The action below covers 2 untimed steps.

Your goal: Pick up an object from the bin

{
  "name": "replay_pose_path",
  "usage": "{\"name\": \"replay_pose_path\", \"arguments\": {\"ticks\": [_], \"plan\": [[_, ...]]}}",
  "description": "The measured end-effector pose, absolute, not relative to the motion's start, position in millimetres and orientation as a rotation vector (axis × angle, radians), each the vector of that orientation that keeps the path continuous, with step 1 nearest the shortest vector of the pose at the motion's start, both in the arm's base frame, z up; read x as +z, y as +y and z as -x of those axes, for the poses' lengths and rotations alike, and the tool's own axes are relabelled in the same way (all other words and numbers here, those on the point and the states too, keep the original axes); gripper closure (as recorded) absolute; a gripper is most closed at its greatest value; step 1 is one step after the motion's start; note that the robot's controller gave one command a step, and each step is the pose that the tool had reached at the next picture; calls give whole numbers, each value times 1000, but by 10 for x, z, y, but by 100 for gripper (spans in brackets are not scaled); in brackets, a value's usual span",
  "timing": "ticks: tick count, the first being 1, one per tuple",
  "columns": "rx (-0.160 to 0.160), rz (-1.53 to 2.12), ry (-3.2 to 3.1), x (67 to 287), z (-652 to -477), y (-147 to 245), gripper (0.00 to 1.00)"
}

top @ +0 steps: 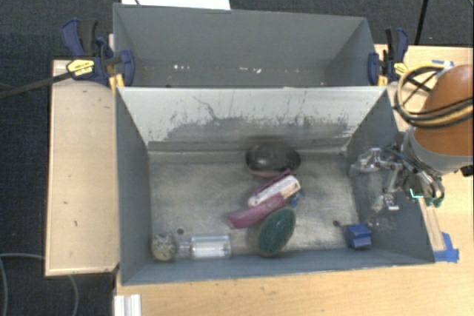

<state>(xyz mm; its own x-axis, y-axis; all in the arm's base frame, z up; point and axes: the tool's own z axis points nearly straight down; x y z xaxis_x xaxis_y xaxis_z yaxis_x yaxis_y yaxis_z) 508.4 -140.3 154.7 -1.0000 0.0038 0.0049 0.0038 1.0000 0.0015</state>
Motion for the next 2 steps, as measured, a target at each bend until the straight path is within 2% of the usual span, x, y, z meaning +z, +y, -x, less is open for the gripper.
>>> {"name": "replay_pose_path", "arguments": {"ticks": [1, 2], "plan": [[0, -345, -3131, 708, -5135, -570, 0], [-5, -570, -3097, 1281, -5242, 541, 0]]}}
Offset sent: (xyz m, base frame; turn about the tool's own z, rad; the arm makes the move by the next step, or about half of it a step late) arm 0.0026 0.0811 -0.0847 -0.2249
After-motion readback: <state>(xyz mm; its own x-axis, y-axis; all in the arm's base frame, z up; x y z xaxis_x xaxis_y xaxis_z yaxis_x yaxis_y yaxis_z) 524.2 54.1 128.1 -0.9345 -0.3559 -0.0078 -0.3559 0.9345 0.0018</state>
